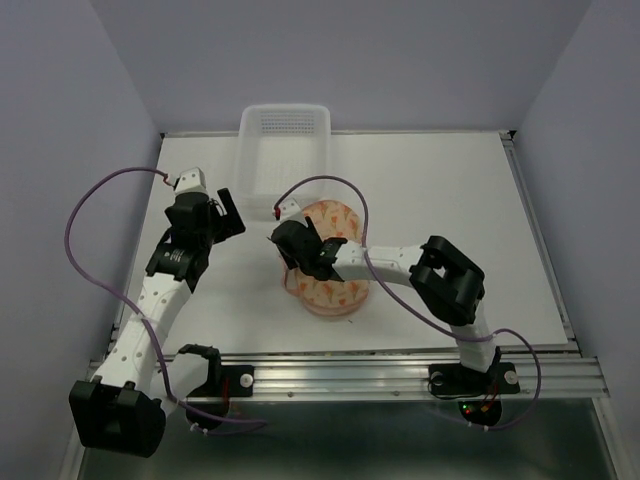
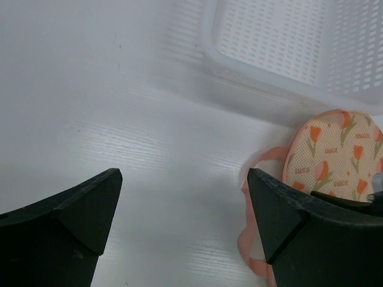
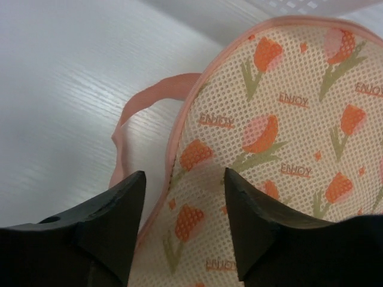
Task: Unzip the laundry bag and remove the bra
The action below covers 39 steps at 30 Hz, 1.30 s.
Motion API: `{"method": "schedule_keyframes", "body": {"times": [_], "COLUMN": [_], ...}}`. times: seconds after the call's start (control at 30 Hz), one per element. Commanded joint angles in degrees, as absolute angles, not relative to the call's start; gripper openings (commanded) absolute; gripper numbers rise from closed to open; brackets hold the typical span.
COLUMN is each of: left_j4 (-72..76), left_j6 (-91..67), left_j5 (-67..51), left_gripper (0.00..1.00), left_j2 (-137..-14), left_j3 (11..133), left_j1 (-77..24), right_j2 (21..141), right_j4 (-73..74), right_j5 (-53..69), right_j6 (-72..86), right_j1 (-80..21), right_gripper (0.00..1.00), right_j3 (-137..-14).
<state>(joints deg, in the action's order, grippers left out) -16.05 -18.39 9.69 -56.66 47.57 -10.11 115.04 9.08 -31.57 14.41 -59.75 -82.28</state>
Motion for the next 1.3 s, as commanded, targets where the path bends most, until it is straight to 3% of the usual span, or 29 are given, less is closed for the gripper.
{"method": "schedule_keyframes", "body": {"times": [0.0, 0.07, 0.13, 0.17, 0.3, 0.57, 0.73, 0.83, 0.9, 1.07, 1.17, 1.27], "left_j4": [-13.71, -13.71, -13.80, -13.80, -13.54, -13.27, -13.10, -13.01, -12.83, -12.22, -11.69, -11.16], "left_j6": [-16.79, -16.70, -16.61, -16.52, -16.44, -16.08, -15.91, -15.73, -15.73, -15.29, -15.47, -15.82], "left_j5": [12.74, 12.57, 12.39, 12.31, 11.87, 11.69, 11.87, 11.34, 10.81, 7.83, 4.76, -2.85], "left_gripper": [0.99, 0.99, 0.99, 0.99, 0.99, 0.99, 0.99, 0.99, 0.99, 0.99, 0.99, 0.99], "left_j2": [-53.35, -53.44, -53.44, -53.26, -52.74, -52.30, -52.21, -52.29, -52.56, -53.17, -53.26, -53.61], "left_j3": [46.93, 47.02, 47.11, 47.11, 46.76, 46.41, 46.14, 45.97, 45.88, 45.62, 45.09, 44.39], "left_j1": [-10.02, -10.02, -10.02, -10.02, -10.02, -9.93, -9.93, -10.02, -9.93, -9.93, -10.02, -9.93], "right_j2": [118.12, 119.26, 119.53, 119.27, 115.95, 102.85, 94.32, 87.64, 82.48, 76.12, 72.34, 67.25], "right_j4": [9.05, 8.97, 9.05, 9.05, 9.14, 9.14, 7.12, 5.02, 2.13, 0.70, 0.70, 1.23], "right_j5": [-36.74, -36.83, -37.00, -37.35, -36.04, -33.84, -32.87, -28.14, -23.85, -20.13, -21.09, -22.58], "right_j6": [14.85, 15.03, 15.20, 15.38, 15.21, 13.98, 15.20, 18.10, 19.68, 22.76, 24.52, 25.05], "right_j1": [-60.29, -60.29, -60.29, -60.29, -60.82, -60.12, -54.77, -47.66, -42.48, -37.35, -35.86, -35.33], "right_gripper": [0.56, 0.49, 0.33, 0.20, 0.01, 0.01, 0.02, 0.11, 0.28, 0.52, 0.76, 0.84], "right_j3": [-85.87, -86.04, -85.96, -85.87, -85.52, -83.15, -73.16, -63.83, -58.82, -46.35, -41.42, -38.77]}}
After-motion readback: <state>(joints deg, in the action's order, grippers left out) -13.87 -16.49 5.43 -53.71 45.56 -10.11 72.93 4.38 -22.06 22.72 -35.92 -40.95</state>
